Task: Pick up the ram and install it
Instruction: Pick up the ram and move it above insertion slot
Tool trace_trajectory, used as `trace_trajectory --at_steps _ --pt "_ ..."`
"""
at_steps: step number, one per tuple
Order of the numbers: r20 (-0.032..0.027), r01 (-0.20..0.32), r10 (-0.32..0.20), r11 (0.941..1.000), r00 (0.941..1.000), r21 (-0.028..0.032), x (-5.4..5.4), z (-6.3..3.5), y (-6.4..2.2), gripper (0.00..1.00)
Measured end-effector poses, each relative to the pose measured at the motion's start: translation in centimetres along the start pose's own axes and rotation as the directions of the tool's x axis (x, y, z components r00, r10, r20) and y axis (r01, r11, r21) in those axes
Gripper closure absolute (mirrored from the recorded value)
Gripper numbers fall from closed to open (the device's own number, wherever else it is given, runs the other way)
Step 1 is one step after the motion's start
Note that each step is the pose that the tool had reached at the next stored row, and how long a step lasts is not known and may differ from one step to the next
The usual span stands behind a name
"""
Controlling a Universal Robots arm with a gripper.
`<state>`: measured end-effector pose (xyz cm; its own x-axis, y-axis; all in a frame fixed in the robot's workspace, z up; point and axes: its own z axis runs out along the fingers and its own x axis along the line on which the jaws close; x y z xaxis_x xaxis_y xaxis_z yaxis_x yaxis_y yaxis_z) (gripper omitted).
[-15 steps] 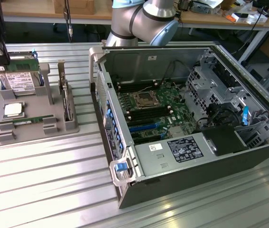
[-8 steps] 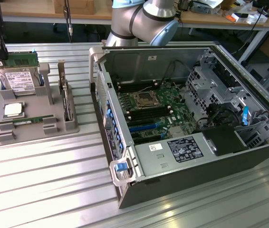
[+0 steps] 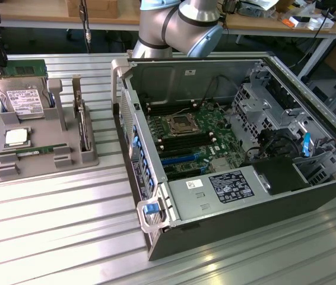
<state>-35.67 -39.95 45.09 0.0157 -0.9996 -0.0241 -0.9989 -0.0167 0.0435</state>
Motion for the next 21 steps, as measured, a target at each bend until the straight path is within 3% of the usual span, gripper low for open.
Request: trace_trajectory --at_steps 8,21 --pt "-0.0008 0.0 0.0 1.0 1.0 -0.0001 0.0 -0.02 -0.44 0.88" --pt "-0.0024 0.0 0.0 1.0 1.0 -0.0002 0.0 -0.11 -2.43 0.88"
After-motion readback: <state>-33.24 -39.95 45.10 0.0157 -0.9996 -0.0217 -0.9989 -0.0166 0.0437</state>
